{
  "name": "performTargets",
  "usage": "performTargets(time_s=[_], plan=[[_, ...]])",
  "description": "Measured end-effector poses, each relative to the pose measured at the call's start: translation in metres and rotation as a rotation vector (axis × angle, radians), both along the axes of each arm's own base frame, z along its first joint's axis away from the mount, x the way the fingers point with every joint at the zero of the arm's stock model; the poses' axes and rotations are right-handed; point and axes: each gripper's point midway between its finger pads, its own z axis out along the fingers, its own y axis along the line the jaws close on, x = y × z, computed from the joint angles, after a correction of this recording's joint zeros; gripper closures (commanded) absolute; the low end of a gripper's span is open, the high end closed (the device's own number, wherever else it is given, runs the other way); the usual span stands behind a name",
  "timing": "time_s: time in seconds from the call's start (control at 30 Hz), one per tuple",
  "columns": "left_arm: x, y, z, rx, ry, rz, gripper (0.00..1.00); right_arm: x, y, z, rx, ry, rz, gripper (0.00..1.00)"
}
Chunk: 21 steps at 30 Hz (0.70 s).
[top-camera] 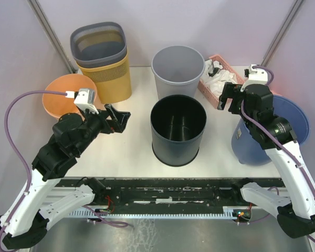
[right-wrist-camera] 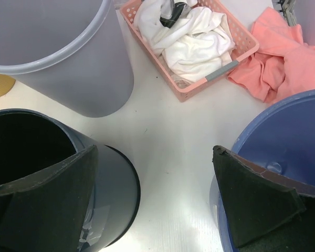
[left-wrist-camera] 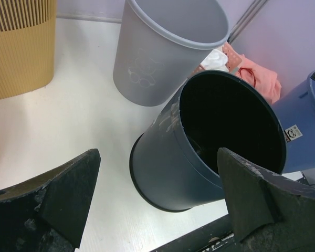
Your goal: Turn the large container upside down
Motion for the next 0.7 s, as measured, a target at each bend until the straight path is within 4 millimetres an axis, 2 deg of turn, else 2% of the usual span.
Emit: performTargets(time_s=[0.43, 0.7], plan=[[-0.003, -0.001, 0.001, -0.005, -0.004, -0.015, 0.01, -0.002, 0.008, -0.006, 0.000, 0.015, 0.056, 0.01], [-0.006, -0.003, 0.003, -0.013, -0.007, -0.035, 0.01, -0.007, 0.035, -0.020, 0.004, 0.074, 0.224, 0.01]])
